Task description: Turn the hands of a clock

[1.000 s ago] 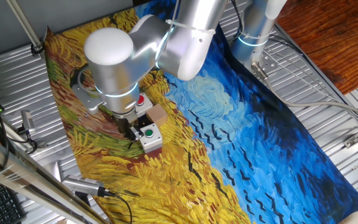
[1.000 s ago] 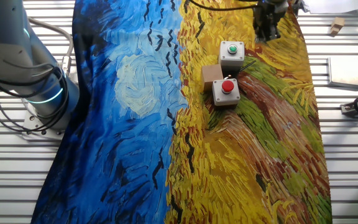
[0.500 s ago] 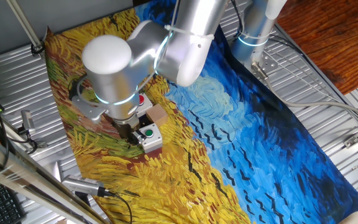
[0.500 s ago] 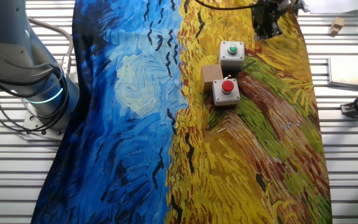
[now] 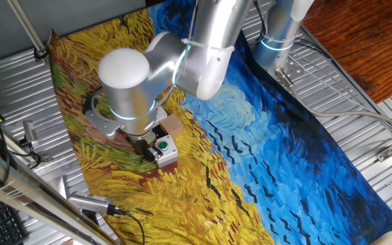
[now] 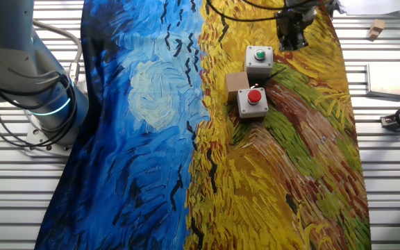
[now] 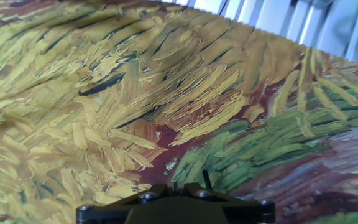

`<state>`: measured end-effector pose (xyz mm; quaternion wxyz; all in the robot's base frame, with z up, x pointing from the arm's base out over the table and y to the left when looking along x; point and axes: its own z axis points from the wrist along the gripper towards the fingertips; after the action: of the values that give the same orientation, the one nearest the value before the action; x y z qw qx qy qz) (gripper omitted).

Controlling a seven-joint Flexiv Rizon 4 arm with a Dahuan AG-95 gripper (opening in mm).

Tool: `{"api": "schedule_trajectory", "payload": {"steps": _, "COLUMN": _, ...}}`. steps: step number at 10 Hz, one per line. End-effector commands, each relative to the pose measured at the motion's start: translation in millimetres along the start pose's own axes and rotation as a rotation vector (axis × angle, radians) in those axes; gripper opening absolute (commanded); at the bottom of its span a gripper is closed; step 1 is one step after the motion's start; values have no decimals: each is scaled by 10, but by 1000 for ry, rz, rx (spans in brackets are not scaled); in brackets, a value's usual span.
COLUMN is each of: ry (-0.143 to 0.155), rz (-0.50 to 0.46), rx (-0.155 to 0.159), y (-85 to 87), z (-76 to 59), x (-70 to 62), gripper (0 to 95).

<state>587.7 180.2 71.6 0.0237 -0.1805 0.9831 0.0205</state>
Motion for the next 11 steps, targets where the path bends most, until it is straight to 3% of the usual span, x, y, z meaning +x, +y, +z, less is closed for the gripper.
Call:
{"api": "schedule_trajectory", "payload": {"steps": 1, "ry": -5, "rz": 8, "rx": 4, "y": 8, "z": 51, "x": 9, "gripper": 0}}
{"api": "schedule_trajectory", "payload": {"steps": 4, "ry": -10, "rz": 5, "rx": 3, "y": 8, "z": 52, "x": 7, "gripper": 0}}
{"api": "schedule_trajectory", "payload": {"steps": 7, "ry": 17, "rz": -2, "rx": 0, "y": 8, "z": 52, "x": 7, "gripper": 0}}
{"api": "schedule_trajectory", "payload": {"steps": 11, "ry": 24, "rz": -45, "rx": -2, "y": 8, "z": 52, "x": 7, "gripper": 0}}
